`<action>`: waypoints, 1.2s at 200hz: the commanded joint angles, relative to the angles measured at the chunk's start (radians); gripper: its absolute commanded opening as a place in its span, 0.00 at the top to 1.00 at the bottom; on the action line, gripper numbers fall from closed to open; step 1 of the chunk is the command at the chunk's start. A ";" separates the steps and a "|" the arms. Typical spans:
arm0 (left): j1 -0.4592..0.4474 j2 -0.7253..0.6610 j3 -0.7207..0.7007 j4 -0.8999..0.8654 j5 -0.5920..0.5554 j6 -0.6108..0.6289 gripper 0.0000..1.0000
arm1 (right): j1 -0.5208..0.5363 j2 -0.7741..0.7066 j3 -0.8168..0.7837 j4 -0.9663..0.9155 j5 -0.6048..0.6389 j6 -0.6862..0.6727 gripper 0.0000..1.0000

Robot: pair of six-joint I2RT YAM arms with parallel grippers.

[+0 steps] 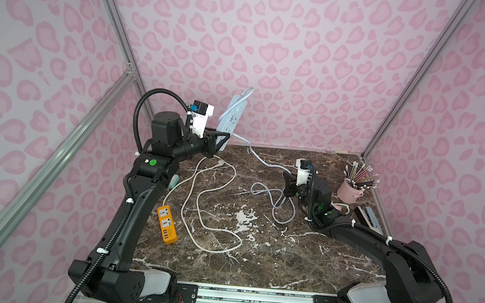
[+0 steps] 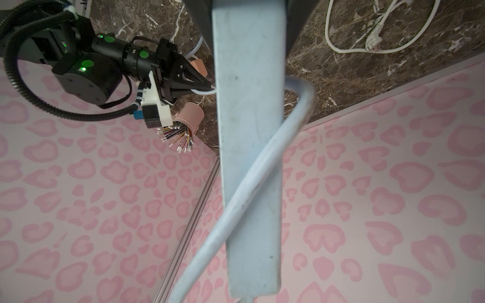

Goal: Wrap the cord around the power strip
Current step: Wrap the power cord around the power strip.

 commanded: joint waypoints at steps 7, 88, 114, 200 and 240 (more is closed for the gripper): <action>0.003 0.025 -0.049 -0.015 -0.365 0.128 0.97 | 0.082 -0.049 0.078 -0.098 -0.015 -0.174 1.00; -0.091 0.087 -0.265 -0.066 -0.626 0.389 0.97 | 0.240 -0.161 0.341 -0.201 -0.111 -0.507 1.00; -0.160 0.112 -0.268 -0.192 -0.549 0.427 0.97 | 0.143 -0.066 0.497 -0.184 -0.224 -0.453 1.00; -0.395 -0.082 -0.304 -0.272 -0.001 0.598 0.97 | -0.053 0.405 0.979 -0.402 -0.399 -0.338 1.00; -0.395 -0.218 -0.327 -0.033 0.120 0.567 0.97 | -0.076 0.482 0.932 -0.303 -0.539 -0.163 1.00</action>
